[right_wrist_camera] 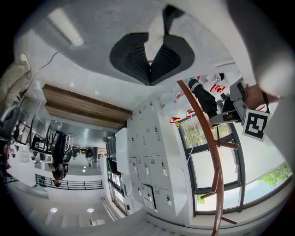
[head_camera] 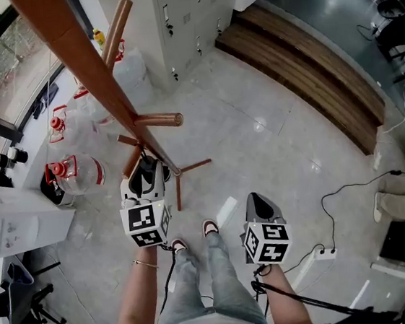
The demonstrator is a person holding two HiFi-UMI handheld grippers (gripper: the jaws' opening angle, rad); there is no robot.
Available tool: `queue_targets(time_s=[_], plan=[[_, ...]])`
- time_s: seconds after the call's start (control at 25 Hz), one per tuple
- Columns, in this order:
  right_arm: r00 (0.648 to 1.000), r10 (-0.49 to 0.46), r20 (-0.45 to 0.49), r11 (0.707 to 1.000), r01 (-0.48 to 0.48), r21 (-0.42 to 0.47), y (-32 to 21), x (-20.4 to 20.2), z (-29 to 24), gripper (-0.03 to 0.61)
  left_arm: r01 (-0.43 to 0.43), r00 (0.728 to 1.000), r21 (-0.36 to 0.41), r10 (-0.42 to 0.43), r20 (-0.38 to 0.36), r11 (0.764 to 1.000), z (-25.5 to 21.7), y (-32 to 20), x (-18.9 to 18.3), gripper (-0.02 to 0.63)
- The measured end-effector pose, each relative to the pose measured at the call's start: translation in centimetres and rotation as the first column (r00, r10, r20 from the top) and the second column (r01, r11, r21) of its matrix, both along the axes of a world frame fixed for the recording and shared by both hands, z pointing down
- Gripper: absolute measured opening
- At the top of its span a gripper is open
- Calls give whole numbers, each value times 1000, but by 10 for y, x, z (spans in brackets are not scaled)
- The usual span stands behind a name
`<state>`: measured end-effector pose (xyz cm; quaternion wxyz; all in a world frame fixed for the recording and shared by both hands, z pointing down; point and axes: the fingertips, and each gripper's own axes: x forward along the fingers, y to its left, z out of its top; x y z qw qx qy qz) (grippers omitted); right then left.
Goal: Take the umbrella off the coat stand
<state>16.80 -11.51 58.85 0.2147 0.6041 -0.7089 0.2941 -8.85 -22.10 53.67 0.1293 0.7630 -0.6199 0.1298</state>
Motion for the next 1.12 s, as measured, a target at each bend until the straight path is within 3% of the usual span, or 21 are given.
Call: queue_targets(time_s=[0.68,1.12], plan=[[1000,-27,9,999,27,38,9,-16,-23,5,-7,1000,25,7,-2,1000,-31,32,-3,149],[995,-100,9,992,99,84,8,-50,-51,5,-19,1000,35,19,1,999,-56,68,-12,149]])
